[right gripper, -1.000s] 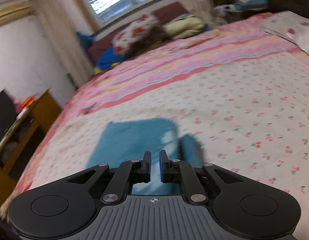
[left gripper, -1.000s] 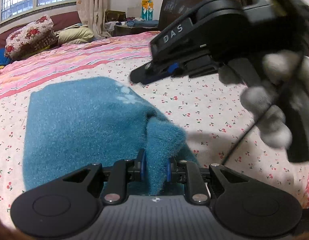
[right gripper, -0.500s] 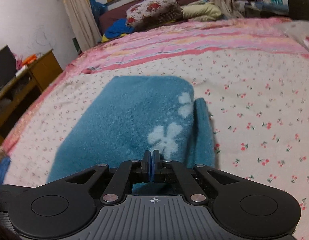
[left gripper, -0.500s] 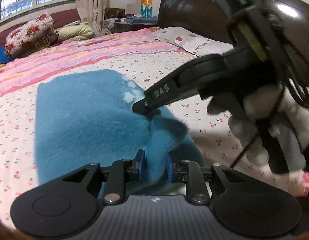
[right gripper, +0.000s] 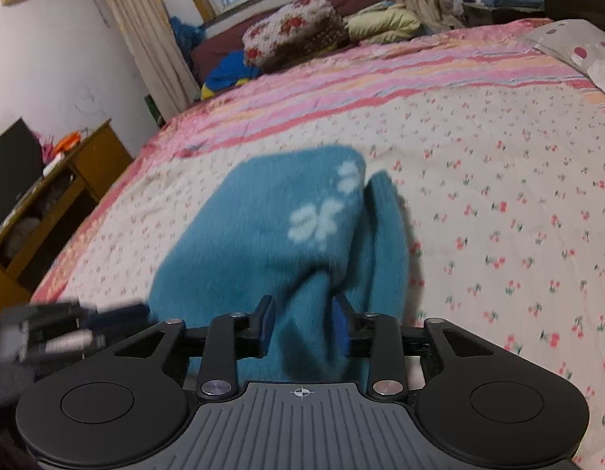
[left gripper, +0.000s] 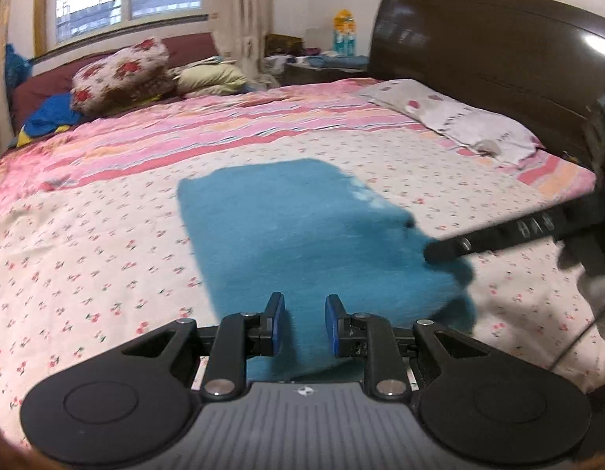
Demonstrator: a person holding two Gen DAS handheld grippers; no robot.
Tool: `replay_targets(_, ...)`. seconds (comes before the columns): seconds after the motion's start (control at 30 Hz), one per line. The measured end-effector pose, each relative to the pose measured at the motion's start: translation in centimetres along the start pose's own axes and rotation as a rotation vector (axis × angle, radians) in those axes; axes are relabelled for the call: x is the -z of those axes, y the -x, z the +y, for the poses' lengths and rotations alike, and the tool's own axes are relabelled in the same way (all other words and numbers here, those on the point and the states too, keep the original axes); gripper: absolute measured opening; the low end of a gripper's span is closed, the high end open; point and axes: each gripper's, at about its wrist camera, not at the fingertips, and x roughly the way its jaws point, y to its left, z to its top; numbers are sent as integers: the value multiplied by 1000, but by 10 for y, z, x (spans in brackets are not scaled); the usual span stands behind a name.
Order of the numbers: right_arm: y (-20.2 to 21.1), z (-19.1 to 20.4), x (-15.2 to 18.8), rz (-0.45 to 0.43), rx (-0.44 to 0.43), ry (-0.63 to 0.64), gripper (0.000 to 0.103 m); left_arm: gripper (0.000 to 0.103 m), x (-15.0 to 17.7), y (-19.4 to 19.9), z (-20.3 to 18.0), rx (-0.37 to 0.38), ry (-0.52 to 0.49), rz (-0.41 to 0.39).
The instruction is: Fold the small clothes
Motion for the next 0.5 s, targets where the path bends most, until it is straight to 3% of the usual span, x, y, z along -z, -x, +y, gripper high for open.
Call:
replay_targets(0.1,-13,3,7,36,18,23,34,28,1,-4,3,-10,0,5)
replay_targets(0.17,-19,4,10,57,26,24,15,28,0,-8,2,-22,-6,2)
replay_targets(0.23,-7,5,14,24,13,32,9,28,-5,-8,1,-20,-4,-9)
replay_targets(0.37,30,4,27,-56,23,54,7,29,-11,-10,5,-14,17,-40)
replay_targets(0.5,5,-10,51,17,95,14,7,32,-9,-29,3,-17,-12,-21)
